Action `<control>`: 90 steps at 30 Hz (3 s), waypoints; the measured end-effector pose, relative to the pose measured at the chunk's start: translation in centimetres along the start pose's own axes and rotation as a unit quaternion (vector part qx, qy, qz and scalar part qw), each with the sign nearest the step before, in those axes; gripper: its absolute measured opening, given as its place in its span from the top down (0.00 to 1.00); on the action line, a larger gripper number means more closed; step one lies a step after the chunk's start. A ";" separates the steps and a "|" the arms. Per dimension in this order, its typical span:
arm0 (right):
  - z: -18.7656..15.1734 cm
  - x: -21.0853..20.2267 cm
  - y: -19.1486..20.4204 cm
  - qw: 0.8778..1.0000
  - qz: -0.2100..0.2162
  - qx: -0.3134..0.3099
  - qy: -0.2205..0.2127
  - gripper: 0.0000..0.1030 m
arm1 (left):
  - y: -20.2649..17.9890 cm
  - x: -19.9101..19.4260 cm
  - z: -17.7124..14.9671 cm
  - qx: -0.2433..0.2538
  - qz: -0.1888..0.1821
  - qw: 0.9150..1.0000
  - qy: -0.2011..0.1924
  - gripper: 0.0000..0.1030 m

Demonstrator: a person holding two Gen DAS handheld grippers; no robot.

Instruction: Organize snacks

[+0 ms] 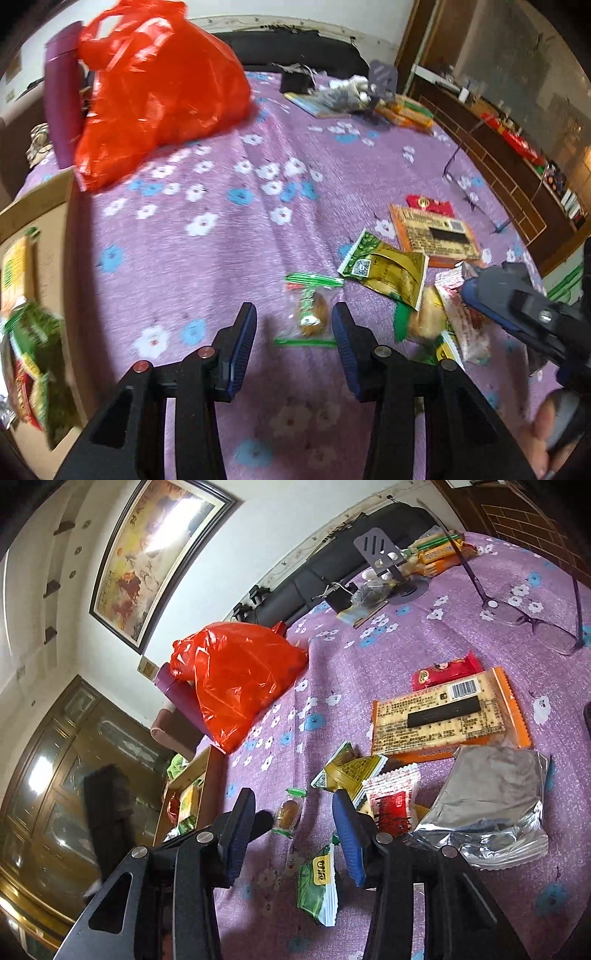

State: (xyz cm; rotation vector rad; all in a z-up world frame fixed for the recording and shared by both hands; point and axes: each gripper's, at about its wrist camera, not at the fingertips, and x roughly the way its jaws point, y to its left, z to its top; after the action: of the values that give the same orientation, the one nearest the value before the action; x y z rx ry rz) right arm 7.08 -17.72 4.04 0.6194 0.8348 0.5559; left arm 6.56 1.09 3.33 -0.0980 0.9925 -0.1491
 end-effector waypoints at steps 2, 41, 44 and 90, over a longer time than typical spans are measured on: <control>0.0 0.0 0.0 1.000 0.000 0.001 0.001 0.54 | -0.2 0.9 -0.1 0.005 0.003 1.000 0.007 0.66; -3.7 2.7 6.2 0.974 -0.080 -0.213 0.009 0.73 | 4.8 -6.4 -3.8 -0.012 0.044 0.987 -0.154 0.73; -3.6 2.0 6.6 0.975 -0.066 -0.213 -0.011 0.73 | 4.5 -6.4 -3.8 -0.009 0.044 0.987 -0.157 0.73; -3.1 1.5 5.8 0.981 -0.052 -0.184 -0.031 0.73 | 1.3 -8.0 -5.4 0.066 0.125 0.963 -0.231 0.73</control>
State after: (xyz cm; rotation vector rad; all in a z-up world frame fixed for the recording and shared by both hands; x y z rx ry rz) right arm 4.17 -11.82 5.67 0.2514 0.6788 0.5747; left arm -2.17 3.63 6.75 0.1125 0.5197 0.0398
